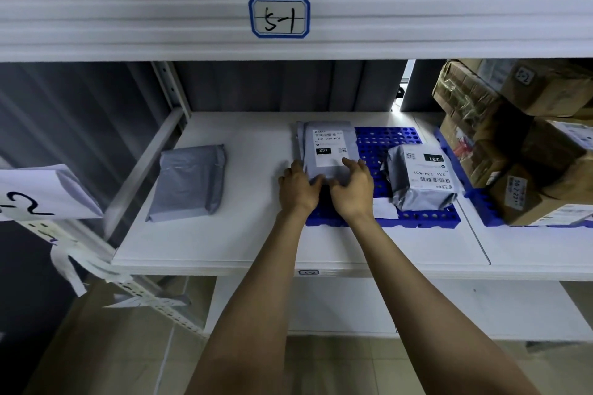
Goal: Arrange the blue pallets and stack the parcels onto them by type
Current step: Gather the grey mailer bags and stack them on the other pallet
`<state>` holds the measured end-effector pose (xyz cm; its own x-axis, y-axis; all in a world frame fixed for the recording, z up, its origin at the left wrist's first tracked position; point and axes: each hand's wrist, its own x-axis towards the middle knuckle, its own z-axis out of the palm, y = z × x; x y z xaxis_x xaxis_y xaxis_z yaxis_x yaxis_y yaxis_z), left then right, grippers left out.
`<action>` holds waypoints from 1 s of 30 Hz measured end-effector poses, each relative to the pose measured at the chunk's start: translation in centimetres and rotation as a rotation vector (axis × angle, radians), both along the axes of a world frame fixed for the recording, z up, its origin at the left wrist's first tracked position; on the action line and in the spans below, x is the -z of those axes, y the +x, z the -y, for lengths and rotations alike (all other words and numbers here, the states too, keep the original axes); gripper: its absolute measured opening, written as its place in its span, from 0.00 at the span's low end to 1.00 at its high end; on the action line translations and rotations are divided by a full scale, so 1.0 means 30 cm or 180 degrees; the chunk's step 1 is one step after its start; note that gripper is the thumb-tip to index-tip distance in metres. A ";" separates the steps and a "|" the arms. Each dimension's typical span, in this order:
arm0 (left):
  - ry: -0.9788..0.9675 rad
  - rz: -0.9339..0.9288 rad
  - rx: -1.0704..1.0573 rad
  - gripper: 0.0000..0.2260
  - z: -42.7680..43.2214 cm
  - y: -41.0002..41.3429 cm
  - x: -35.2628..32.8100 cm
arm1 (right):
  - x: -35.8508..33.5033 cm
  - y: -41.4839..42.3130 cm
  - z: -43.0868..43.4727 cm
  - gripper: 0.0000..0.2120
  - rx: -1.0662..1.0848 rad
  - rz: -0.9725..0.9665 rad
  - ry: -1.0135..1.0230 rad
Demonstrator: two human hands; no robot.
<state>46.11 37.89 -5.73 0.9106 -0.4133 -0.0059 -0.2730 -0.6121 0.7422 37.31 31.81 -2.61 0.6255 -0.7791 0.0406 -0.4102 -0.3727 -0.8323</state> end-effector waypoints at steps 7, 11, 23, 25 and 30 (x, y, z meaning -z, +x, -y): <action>-0.0157 0.0356 -0.0374 0.29 -0.146 0.042 -0.039 | -0.017 0.042 -0.146 0.21 -0.0266 0.0382 -0.0090; -0.0360 0.0509 -0.0708 0.26 -0.280 0.085 -0.040 | -0.018 0.075 -0.247 0.19 -0.0483 0.0572 0.0060; 0.0962 0.0207 -0.1629 0.49 -0.589 0.211 -0.008 | 0.052 0.154 -0.477 0.19 -0.0940 0.0402 0.0483; 0.1222 -0.0062 -0.1511 0.52 -0.599 0.240 0.012 | 0.053 0.151 -0.483 0.19 -0.0928 0.0389 0.0520; 0.1408 -0.0274 -0.1483 0.55 -0.617 0.282 0.029 | 0.056 0.133 -0.473 0.18 -0.0835 0.0411 0.0612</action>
